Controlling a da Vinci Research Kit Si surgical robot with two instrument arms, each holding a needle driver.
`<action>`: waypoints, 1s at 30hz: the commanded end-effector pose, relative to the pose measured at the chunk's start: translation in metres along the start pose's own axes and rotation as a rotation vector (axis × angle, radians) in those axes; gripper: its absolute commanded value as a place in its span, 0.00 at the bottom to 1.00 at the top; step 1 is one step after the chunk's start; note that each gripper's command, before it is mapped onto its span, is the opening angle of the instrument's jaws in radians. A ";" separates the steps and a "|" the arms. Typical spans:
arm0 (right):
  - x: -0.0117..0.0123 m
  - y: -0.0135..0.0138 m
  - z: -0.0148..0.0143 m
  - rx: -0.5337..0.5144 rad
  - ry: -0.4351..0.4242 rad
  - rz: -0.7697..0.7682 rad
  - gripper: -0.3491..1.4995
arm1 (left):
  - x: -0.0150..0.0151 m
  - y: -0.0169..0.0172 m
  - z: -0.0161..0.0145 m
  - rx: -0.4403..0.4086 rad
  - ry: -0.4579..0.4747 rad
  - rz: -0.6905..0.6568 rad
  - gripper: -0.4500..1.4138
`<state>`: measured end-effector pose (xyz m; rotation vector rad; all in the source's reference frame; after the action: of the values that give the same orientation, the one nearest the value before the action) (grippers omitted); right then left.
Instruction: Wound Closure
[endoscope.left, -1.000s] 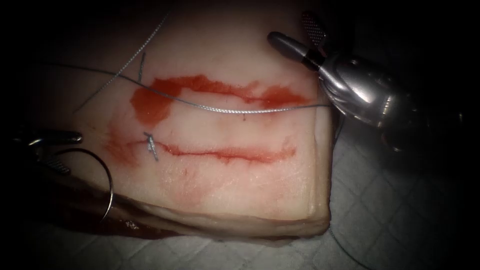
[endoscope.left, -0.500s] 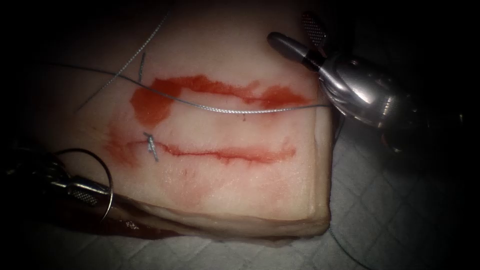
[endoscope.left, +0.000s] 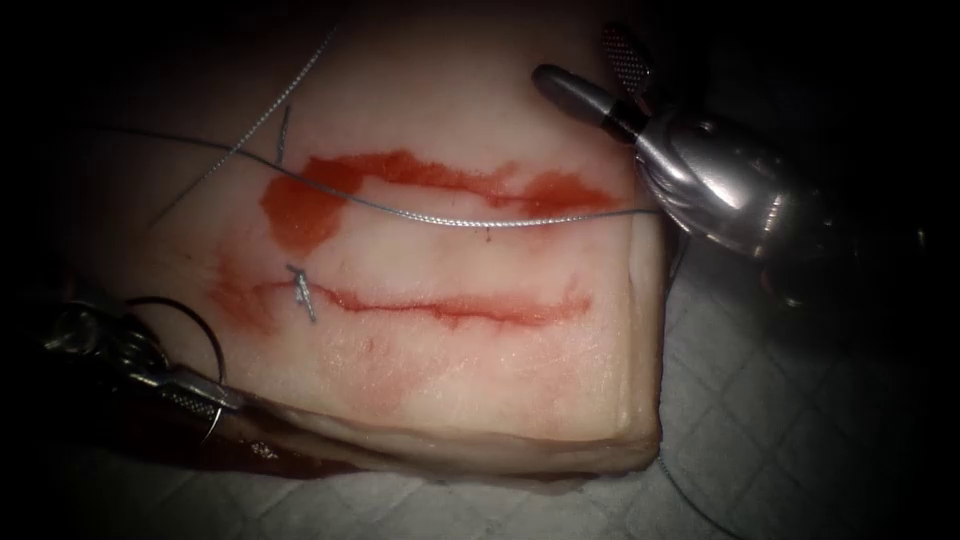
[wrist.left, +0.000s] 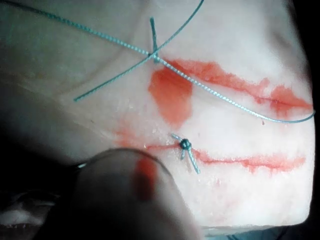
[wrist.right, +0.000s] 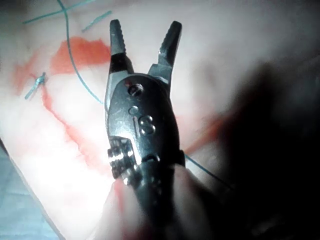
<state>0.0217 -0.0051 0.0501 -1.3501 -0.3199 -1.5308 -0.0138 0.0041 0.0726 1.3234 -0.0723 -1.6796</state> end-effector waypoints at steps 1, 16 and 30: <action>0.0005 0.0005 0.0007 -0.002 -0.003 0.001 0.85 | -0.0003 -0.0001 0.0008 -0.001 0.003 0.003 0.00; 0.0010 0.0026 0.0002 -0.066 0.010 -0.004 0.61 | 0.0001 -0.0024 0.0012 -0.171 -0.038 0.451 0.00; 0.0046 0.0164 0.0004 -0.285 0.180 -0.295 0.64 | -0.0004 -0.0080 0.0015 -0.637 -0.100 0.764 0.00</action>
<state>0.0346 -0.0144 0.0474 -1.4065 -0.2044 -2.0063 -0.0194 0.0081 0.0686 0.5869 -0.0780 -0.9188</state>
